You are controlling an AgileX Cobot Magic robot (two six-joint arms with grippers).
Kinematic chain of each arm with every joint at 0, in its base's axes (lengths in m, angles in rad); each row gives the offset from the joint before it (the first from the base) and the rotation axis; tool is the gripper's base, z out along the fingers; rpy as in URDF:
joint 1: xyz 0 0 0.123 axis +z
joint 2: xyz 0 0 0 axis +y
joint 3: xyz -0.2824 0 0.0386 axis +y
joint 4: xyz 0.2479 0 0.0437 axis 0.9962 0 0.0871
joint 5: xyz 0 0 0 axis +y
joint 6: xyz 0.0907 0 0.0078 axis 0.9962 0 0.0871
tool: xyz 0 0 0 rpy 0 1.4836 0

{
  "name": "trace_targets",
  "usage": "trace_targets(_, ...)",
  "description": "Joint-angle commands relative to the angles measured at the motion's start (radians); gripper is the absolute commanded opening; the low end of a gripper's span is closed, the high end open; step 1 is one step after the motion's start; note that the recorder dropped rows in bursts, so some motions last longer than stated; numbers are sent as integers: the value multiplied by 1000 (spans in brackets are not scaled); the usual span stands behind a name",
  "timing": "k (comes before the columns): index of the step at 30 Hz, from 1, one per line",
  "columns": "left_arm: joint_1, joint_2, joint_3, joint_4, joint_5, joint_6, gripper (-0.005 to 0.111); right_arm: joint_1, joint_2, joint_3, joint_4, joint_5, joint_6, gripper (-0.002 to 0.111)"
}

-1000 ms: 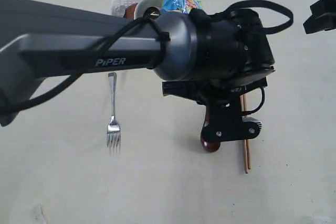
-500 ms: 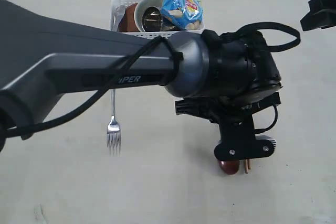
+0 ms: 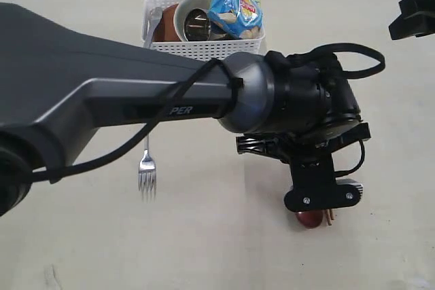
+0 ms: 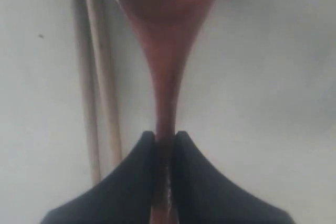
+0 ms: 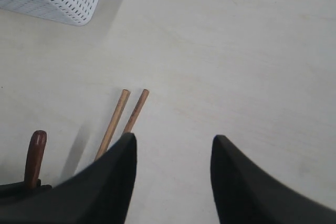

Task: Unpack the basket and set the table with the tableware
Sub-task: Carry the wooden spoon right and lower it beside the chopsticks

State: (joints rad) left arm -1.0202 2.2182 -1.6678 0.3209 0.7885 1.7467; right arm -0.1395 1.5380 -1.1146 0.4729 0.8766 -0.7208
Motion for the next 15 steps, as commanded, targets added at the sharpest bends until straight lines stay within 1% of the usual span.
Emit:
trace_targets(1, -4, 3, 3, -9, 3, 7, 0, -7, -6, 0, 7, -7, -8, 44)
trace_targets(5, -1, 3, 3, -9, 3, 58, 0, -7, -6, 0, 9, -7, -8, 44)
trace_targets(9, -1, 14, 3, -3, 3, 63, 0, -7, -6, 0, 12, -7, -8, 44)
trace_targets(15, -1, 38, 3, 68, -30, 61, 0, -7, -6, 0, 19, -7, -8, 44)
